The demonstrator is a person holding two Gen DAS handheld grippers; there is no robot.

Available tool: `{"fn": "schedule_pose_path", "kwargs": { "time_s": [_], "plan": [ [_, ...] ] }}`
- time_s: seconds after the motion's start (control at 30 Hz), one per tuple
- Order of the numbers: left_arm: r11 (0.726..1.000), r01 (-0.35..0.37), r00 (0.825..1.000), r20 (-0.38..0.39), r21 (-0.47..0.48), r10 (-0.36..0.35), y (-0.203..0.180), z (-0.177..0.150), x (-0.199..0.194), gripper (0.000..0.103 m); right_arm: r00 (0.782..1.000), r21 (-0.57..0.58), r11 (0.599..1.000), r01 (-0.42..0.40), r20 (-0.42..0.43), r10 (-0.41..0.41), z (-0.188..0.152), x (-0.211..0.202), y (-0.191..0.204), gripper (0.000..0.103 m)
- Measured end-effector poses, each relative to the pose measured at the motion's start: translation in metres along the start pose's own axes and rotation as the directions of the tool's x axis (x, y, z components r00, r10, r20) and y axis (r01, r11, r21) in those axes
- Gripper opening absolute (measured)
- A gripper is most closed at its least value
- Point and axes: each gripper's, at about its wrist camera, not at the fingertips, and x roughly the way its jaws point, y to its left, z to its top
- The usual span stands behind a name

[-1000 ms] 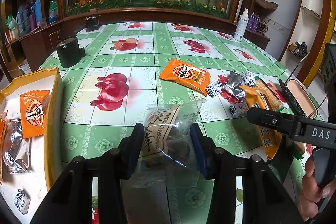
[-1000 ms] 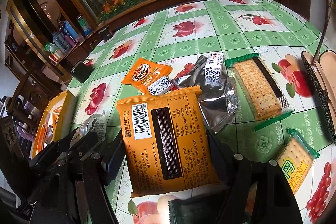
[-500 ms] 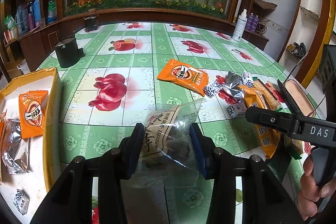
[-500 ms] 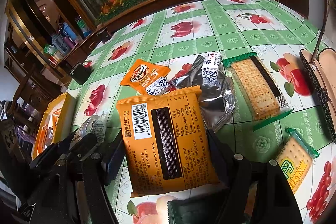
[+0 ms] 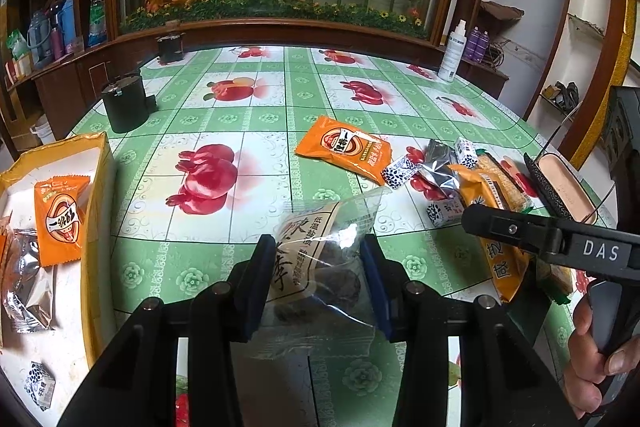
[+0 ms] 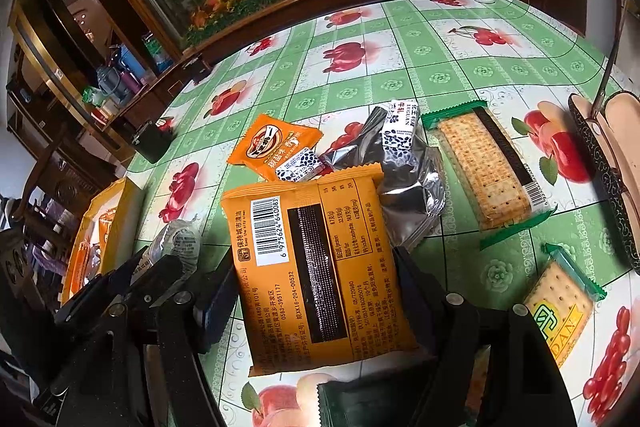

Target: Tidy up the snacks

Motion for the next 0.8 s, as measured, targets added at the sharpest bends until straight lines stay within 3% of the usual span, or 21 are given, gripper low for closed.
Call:
{"fn": "schedule_pose_path", "kwargs": {
  "time_s": [0.8],
  "plan": [
    [1.0,0.017,1.0,0.021,0.008,-0.017,0.0,-0.0009,-0.0049,0.041,1.0,0.003,1.0,0.006,0.015,-0.006,0.0016,-0.004,-0.0009,0.077]
  ]
}}
